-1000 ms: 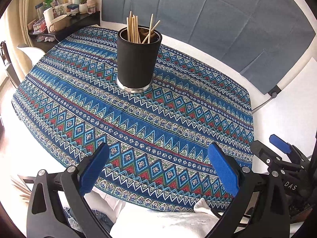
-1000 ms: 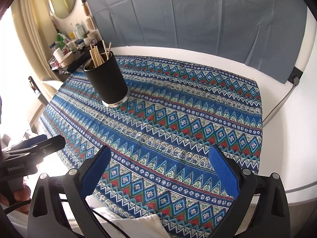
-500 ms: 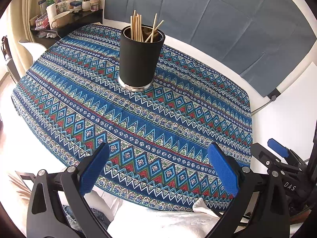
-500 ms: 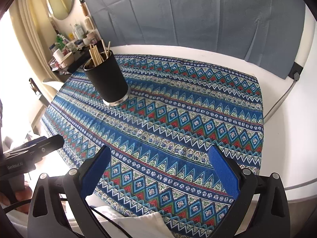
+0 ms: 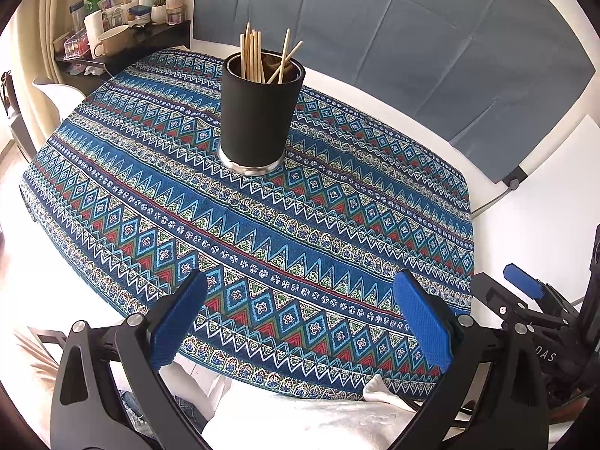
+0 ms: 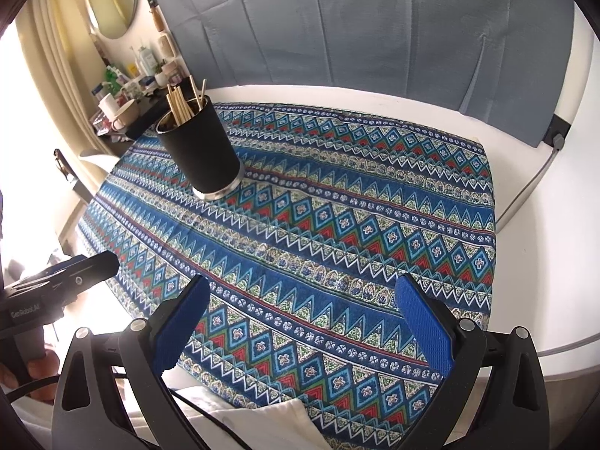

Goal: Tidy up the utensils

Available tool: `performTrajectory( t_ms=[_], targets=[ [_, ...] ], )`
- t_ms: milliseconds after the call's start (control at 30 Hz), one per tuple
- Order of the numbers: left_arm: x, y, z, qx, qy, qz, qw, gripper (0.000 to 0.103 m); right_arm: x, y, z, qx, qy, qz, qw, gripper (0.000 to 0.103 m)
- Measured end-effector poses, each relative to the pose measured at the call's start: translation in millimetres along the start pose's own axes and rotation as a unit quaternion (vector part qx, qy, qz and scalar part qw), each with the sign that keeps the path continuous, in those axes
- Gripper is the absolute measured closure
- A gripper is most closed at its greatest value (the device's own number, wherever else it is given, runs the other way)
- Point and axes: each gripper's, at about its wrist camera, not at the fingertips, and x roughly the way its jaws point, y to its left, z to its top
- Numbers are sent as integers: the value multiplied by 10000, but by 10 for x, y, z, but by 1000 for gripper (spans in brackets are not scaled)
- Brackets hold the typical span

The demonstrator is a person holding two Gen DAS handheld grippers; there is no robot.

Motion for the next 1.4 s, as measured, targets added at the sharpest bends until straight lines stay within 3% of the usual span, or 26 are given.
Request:
performTrajectory(
  t_ms=[1400],
  targets=[
    [80,8,-16,-92,183,-41,9998,6,57,-78,-6,85,123,0,9999,8]
  ],
)
